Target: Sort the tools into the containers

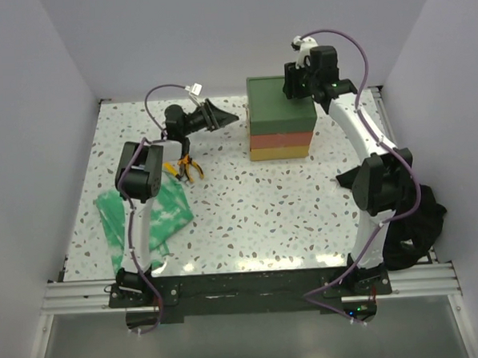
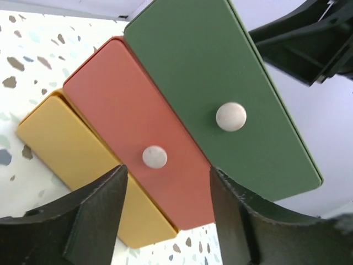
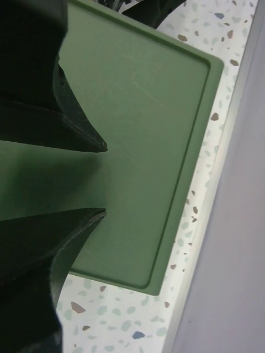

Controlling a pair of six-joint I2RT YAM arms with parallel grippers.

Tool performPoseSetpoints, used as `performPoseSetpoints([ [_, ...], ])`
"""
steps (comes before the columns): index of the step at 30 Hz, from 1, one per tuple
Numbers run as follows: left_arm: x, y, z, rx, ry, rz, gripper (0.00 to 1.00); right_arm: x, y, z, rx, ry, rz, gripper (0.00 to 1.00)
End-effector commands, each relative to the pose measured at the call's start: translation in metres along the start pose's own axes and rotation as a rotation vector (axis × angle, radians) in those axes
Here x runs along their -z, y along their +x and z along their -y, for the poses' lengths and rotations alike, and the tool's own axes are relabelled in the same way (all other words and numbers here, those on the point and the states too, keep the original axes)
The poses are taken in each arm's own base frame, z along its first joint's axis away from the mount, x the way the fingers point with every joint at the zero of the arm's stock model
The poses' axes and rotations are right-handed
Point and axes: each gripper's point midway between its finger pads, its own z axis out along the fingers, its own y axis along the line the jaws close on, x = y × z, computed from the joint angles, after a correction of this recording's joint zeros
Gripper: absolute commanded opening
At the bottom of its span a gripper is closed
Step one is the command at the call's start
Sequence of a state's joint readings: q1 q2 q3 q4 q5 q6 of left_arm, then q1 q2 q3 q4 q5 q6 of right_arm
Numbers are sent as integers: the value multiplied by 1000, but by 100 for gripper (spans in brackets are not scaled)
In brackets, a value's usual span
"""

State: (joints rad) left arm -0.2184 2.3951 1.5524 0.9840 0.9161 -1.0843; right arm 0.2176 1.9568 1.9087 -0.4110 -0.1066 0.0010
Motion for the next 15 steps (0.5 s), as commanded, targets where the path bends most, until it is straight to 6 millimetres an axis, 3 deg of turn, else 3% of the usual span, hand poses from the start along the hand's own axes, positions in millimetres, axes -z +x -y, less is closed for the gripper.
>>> performPoseSetpoints([
  [1,-21,-9,13,-31,57,49,62,4,-5,-10,-4,-14,-8,49],
  [7,-37,1,8,-26,63,42,57,1,4,-20,13,-13,-27,48],
  [15,-38,5,4,-30,68,32,48,-2,11,-18,8,0,-47,47],
])
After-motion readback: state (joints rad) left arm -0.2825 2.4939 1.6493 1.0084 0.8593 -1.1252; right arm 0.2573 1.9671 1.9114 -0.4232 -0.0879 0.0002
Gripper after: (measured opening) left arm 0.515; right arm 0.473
